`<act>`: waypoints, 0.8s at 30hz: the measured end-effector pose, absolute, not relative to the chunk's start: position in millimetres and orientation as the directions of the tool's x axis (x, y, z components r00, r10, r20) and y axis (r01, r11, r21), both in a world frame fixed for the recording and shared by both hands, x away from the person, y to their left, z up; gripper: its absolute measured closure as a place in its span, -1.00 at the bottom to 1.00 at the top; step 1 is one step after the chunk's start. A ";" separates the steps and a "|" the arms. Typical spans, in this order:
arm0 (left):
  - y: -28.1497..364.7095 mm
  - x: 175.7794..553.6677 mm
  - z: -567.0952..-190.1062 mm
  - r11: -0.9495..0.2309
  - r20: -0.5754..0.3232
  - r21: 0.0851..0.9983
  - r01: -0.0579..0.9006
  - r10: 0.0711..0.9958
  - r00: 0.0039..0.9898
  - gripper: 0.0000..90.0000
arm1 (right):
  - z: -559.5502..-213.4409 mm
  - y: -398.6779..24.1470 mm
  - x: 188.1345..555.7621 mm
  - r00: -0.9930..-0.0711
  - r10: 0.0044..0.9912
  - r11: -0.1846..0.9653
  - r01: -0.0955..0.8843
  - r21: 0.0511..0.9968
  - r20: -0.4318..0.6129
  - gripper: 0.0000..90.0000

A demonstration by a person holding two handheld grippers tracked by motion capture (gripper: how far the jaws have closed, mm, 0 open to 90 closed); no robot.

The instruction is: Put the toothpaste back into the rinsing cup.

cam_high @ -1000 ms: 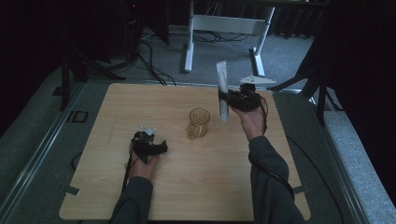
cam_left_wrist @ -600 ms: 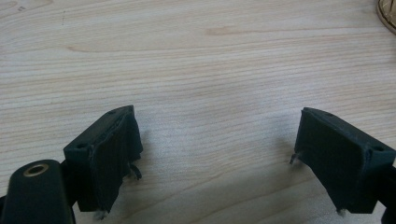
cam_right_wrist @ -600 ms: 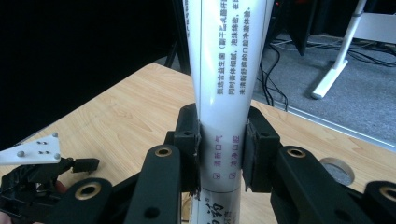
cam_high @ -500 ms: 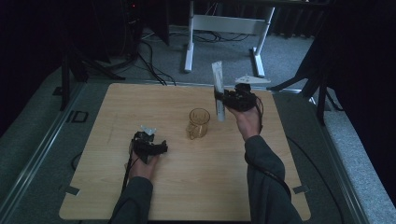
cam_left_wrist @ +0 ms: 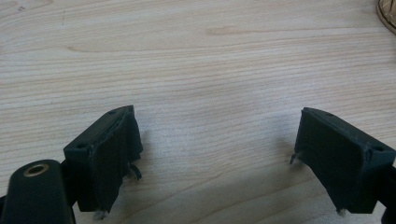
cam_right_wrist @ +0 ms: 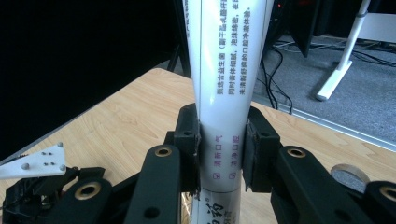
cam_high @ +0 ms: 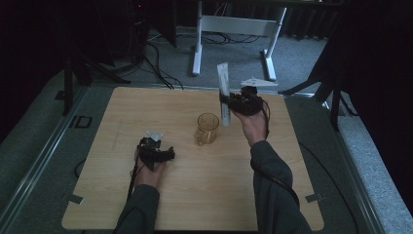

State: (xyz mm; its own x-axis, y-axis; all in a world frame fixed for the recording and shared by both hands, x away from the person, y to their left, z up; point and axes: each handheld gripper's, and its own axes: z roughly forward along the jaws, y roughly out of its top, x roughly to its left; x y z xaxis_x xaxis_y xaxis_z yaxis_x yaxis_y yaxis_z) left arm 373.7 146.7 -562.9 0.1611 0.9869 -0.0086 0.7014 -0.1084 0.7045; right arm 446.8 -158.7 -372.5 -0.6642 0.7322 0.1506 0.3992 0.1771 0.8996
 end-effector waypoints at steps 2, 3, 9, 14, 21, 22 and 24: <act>146.7 373.7 -562.9 -0.108 -0.009 0.704 0.702 0.987 0.161 -0.71 | -372.5 -157.7 447.5 -0.665 0.732 0.176 0.398 0.900 0.151 0.58; 146.7 373.7 -562.9 -0.108 -0.009 0.704 0.702 0.987 0.161 -0.71 | -372.5 -157.7 447.5 -0.665 0.732 0.176 0.398 0.900 0.151 0.58; 146.7 373.7 -562.8 -0.108 -0.009 0.704 0.702 0.987 0.161 -0.71 | -374.8 -153.1 450.6 -0.652 0.739 0.159 0.411 0.898 0.167 0.58; 146.7 373.6 -562.8 -0.109 -0.009 0.704 0.702 0.987 0.161 -0.71 | -375.5 -147.3 453.2 -0.652 0.741 0.167 0.414 0.895 0.163 0.58; 146.7 373.6 -562.8 -0.108 -0.009 0.704 0.702 0.987 0.161 -0.71 | -373.4 -140.2 454.8 -0.652 0.742 0.177 0.411 0.894 0.153 0.58; 146.7 373.6 -562.8 -0.108 -0.009 0.704 0.702 0.987 0.161 -0.71 | -373.2 -139.3 455.3 -0.652 0.743 0.177 0.409 0.895 0.152 0.58; 146.7 373.6 -562.8 -0.108 -0.009 0.704 0.702 0.987 0.161 -0.71 | -372.8 -137.9 455.7 -0.649 0.746 0.175 0.409 0.895 0.151 0.58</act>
State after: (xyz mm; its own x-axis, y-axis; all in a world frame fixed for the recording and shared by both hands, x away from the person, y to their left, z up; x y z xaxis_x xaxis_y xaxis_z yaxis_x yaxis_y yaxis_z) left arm 373.6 146.7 -562.8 0.1613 0.9869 -0.0088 0.7017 -0.1085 0.7042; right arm 455.7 -137.9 -372.8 -0.6492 0.7455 0.1508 0.4094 0.1754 0.8953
